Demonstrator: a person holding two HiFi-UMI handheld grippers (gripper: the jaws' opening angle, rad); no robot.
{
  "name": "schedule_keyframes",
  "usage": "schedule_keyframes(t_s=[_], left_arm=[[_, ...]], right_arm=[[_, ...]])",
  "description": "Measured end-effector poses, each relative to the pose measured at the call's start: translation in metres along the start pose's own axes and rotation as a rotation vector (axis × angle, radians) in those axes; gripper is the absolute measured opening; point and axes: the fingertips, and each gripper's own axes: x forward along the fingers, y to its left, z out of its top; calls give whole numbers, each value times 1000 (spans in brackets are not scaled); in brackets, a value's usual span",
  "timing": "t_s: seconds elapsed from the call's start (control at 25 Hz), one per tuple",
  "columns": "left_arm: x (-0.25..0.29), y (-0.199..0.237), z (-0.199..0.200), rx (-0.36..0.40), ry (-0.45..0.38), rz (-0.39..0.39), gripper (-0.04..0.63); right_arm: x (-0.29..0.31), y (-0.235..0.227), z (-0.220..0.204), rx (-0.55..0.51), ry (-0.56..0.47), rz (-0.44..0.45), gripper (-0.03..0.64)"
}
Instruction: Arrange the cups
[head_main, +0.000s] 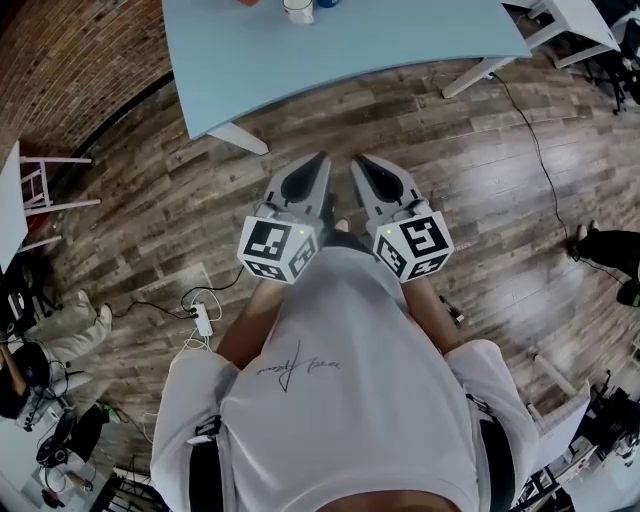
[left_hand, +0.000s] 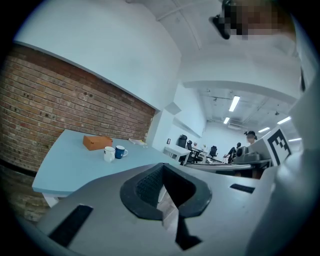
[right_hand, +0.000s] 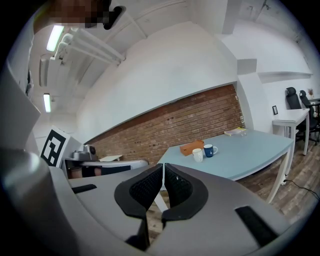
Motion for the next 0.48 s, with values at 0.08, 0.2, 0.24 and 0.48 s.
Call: schedule_keyframes(t_s=[0.08, 0.2, 0.24, 0.48], left_arm=[[7, 5, 5, 20, -7, 12, 6], [21, 9, 9, 11, -4, 5, 6], [25, 11, 11, 7, -2, 3, 6], [50, 39, 27, -5, -8, 30, 6]], right_arm=[[6, -6, 3, -2, 1, 2, 21], [16, -14, 8, -4, 5, 6, 21], [20, -16, 10, -5, 7, 8, 21], [53, -29, 23, -10, 17, 13, 21]])
